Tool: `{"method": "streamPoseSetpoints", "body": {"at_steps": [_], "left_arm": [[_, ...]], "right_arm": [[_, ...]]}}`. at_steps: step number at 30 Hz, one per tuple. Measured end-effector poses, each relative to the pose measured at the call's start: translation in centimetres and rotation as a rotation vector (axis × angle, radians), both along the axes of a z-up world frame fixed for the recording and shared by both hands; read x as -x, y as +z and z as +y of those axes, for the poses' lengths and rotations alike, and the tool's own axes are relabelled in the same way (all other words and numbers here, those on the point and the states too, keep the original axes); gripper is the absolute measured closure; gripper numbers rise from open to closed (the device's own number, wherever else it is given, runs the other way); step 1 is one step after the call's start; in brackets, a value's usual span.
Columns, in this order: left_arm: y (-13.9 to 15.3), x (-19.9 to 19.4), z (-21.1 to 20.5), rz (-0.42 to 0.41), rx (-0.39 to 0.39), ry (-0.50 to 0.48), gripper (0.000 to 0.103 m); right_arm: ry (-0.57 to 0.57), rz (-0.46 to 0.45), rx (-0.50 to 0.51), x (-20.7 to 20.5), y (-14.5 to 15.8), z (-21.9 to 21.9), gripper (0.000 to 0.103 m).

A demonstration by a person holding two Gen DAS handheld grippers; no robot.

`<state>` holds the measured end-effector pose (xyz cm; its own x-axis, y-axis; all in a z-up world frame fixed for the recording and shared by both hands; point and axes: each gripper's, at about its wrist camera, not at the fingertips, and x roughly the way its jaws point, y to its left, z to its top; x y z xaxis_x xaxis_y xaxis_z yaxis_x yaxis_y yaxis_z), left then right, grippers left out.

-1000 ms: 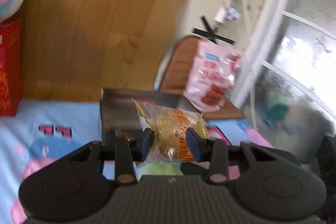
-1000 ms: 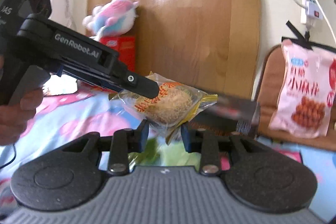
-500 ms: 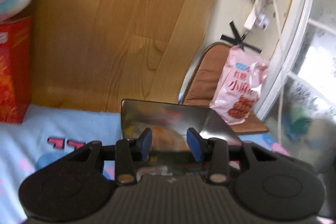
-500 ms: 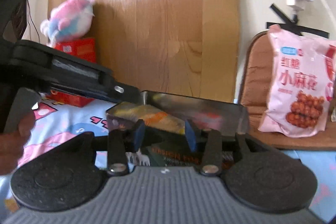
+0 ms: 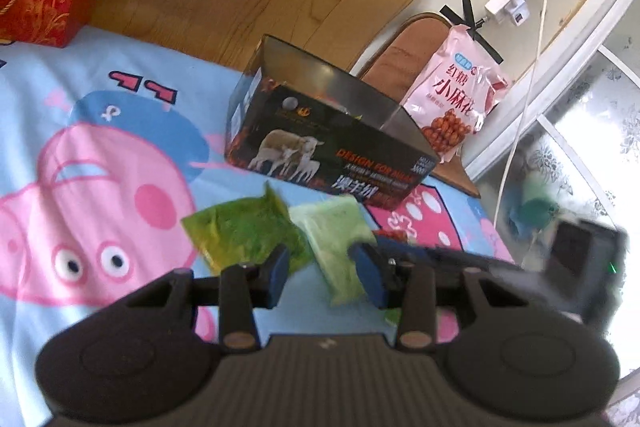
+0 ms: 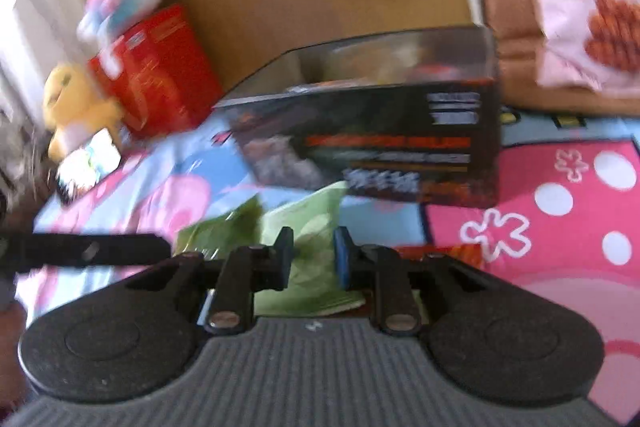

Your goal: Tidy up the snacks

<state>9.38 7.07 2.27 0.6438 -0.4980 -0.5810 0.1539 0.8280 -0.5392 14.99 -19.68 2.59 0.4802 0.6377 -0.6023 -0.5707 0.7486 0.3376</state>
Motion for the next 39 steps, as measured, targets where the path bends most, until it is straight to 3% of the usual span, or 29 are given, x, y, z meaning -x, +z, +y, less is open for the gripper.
{"method": "streamPoseSetpoints", "body": {"at_steps": [7,12,18,22,30,34,39], "left_arm": [[0.0,0.9,-1.2,0.001,-0.016,-0.055,0.065],[-0.4,1.2,-3.4,0.004,-0.06,-0.103,0.061],[-0.1,2.1,-3.7,0.009,-0.073,-0.06,0.06],[0.4,3.7,-2.6,0.03,-0.02,-0.022,0.06],[-0.7,4.6,-3.9,0.094,0.062,-0.088,0.062],[-0.9,4.4,-4.0,0.082,0.035,-0.074,0.062],[-0.5,4.1,-2.8,0.063,0.048,-0.056,0.061]], "right_arm": [[0.157,-0.04,0.017,8.2,-0.2,-1.6,0.081],[0.069,-0.066,-0.007,11.8,-0.9,-5.0,0.075],[0.013,-0.129,-0.045,11.3,0.7,-6.3,0.075],[0.023,-0.164,-0.06,8.4,1.9,-5.1,0.075],[0.013,-0.027,0.001,2.0,-0.8,-1.5,0.075],[0.039,0.035,-0.06,3.4,-0.8,-2.5,0.075],[0.097,0.027,-0.115,8.3,-1.0,-4.7,0.071]]}}
